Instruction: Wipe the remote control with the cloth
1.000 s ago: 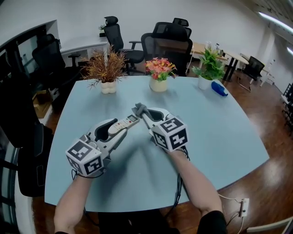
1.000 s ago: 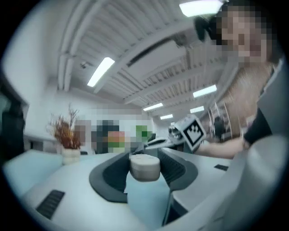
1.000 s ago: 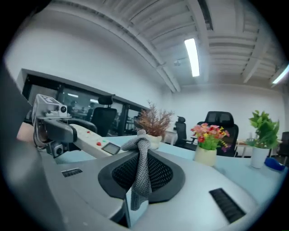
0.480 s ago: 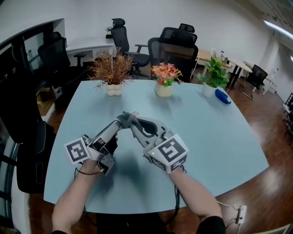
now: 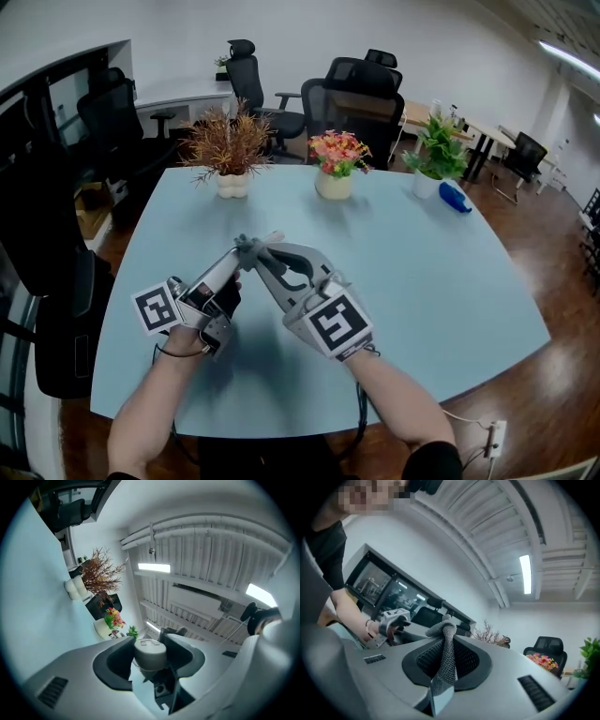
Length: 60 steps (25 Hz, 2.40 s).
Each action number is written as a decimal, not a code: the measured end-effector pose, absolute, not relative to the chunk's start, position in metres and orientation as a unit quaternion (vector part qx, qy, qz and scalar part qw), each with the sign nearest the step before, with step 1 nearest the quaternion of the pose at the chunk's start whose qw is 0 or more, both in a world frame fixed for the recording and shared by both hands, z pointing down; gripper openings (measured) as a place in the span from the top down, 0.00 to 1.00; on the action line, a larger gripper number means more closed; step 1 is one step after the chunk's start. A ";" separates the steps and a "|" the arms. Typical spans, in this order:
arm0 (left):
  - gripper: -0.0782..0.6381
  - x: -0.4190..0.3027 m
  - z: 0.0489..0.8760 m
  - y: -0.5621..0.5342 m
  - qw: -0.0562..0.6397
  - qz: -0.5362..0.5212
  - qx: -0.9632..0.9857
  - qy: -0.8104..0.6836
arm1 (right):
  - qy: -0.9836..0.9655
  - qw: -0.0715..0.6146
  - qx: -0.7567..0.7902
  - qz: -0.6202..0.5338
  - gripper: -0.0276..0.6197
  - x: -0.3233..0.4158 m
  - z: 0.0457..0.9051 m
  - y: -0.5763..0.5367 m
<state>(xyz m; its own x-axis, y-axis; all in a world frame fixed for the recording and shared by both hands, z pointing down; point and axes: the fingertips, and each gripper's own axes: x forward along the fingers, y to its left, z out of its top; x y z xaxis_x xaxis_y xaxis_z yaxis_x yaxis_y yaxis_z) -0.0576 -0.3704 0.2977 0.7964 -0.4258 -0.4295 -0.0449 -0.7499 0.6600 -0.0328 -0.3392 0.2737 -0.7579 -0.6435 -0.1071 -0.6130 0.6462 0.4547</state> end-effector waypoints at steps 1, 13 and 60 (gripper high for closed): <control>0.63 -0.057 0.297 -0.369 0.330 -0.293 0.889 -0.125 | -0.904 0.030 0.359 -0.230 0.91 -0.029 0.275 -0.344; 0.63 -0.070 0.279 -0.366 0.306 -0.348 0.880 -0.105 | -0.911 0.148 0.323 -0.211 0.91 -0.057 0.329 -0.345; 0.63 -0.056 0.249 -0.302 0.210 -0.294 0.930 0.063 | -0.925 -0.219 0.269 -0.155 0.91 0.047 0.206 -0.325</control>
